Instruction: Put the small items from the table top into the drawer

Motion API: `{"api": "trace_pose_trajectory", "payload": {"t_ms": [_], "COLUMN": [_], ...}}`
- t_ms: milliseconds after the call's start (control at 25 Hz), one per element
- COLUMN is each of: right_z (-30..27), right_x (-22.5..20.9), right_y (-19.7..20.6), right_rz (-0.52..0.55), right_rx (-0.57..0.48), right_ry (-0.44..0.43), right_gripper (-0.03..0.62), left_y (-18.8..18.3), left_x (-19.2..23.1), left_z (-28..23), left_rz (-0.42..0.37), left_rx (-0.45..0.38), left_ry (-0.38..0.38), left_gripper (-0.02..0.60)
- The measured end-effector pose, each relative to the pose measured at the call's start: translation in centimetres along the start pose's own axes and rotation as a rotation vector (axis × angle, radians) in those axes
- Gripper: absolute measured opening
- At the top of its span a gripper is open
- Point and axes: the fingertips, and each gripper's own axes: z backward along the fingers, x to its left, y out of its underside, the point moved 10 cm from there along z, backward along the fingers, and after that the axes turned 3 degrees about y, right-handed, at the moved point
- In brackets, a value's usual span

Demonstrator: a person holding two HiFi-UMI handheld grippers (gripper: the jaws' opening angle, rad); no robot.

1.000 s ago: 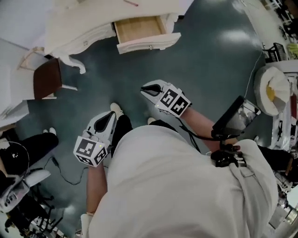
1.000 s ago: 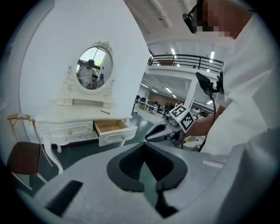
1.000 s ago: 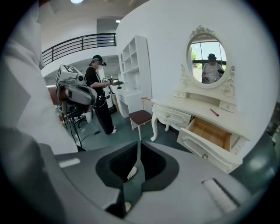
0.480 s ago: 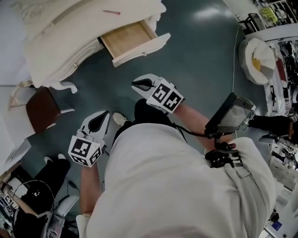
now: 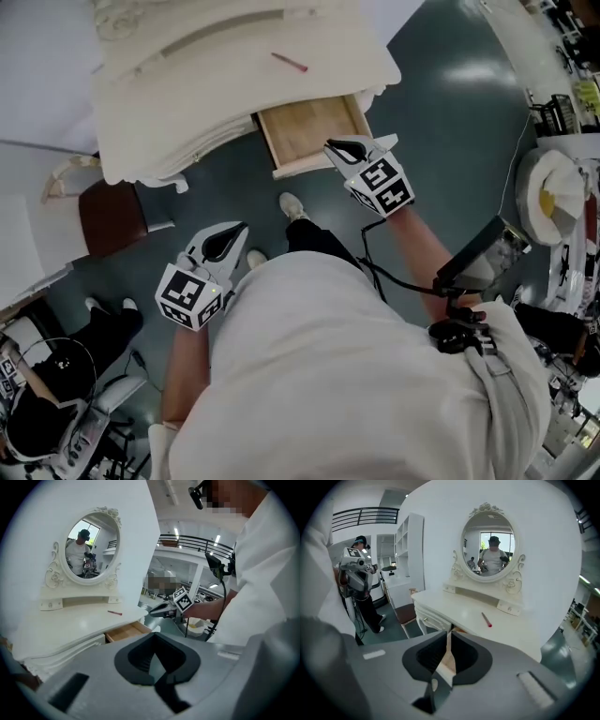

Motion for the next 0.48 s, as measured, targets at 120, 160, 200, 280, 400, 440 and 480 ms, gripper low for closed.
{"api": "trace_pose_trajectory", "payload": {"t_ms": [120,160,200,280,400,440,480], "right_z": [-2.7,-3.9,-5.1,-7.3,-10.4,-11.4,-12.5], "right_x": [-5.6,-7.3,-8.8,-11.4,-14.6,-15.5,-16.3], "right_y": [-1.0,-1.2,-1.4,-1.6,-1.8,-1.9,-2.0], "right_rz": [0.023,0.029,0.035,0.047,0.059,0.061,0.062], "right_rx": [0.0,0.004,0.01,0.024,0.042,0.048,0.055], "right_ry": [0.015,0.017,0.017,0.014,0.005,0.001,-0.004], "right_gripper": [0.049,0.055,0.061,0.071,0.086,0.091,0.095], "left_y": [-2.5,-3.1,-3.7,-4.5,-5.2,-5.5,-5.7], "left_x": [1.4,2.0,2.6,3.5,4.1,4.2,4.4], "left_z": [-2.1,-2.7,-3.3,-4.3,-5.4,-5.7,-5.9], "left_rz": [0.009,0.016,0.023,0.036,0.061,0.07,0.077], "left_rx": [-0.017,-0.018,-0.019,-0.018,-0.017,-0.018,-0.02], "left_ry": [-0.047,-0.062,-0.077,-0.106,-0.153,-0.17,-0.186], "left_gripper": [0.002,0.002,0.002,0.002,0.002,0.002,0.002]}}
